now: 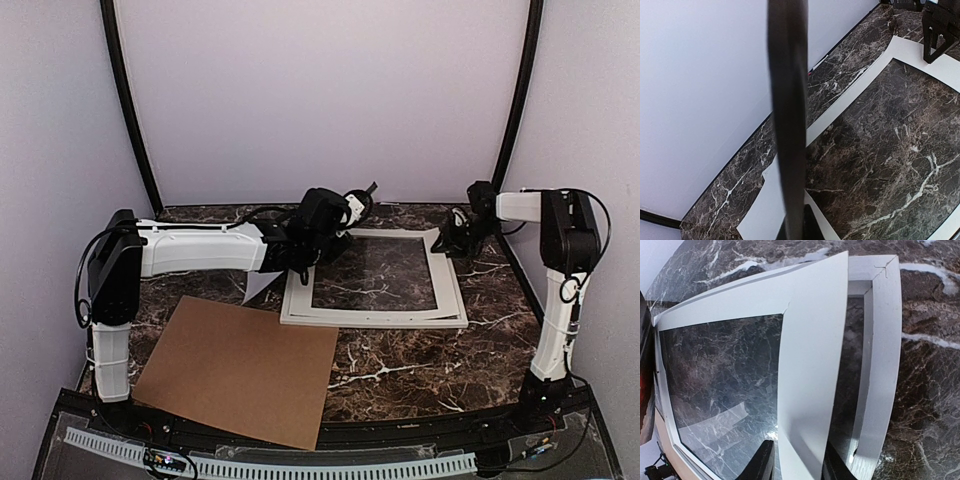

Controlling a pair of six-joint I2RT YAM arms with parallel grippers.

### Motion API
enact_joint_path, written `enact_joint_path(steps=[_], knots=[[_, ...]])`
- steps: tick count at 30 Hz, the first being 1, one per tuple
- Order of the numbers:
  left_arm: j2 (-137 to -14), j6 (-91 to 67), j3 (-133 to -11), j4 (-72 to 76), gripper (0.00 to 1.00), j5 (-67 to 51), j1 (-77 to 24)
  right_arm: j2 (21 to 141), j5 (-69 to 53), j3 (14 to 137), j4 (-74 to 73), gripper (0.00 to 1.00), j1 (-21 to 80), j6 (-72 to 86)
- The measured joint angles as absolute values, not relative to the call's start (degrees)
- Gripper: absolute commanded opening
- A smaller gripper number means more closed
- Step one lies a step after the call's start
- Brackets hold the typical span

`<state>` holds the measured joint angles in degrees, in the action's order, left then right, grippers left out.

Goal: Put the photo into the frame
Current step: Adjust the mat board.

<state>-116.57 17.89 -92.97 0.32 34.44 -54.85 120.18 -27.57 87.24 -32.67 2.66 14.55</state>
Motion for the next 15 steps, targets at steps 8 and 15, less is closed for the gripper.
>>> enact_joint_path(steps=[8, 15], knots=[[-116.57, 18.28, -92.97, 0.34, 0.00, 34.94, -54.85, 120.20, -30.24, 89.19, -29.98, 0.29, 4.40, 15.77], [-116.57, 18.68, -92.97, 0.38, 0.00, 36.71, -54.85, 119.66, -30.70, 89.27, -29.08, 0.24, 7.70, 16.60]])
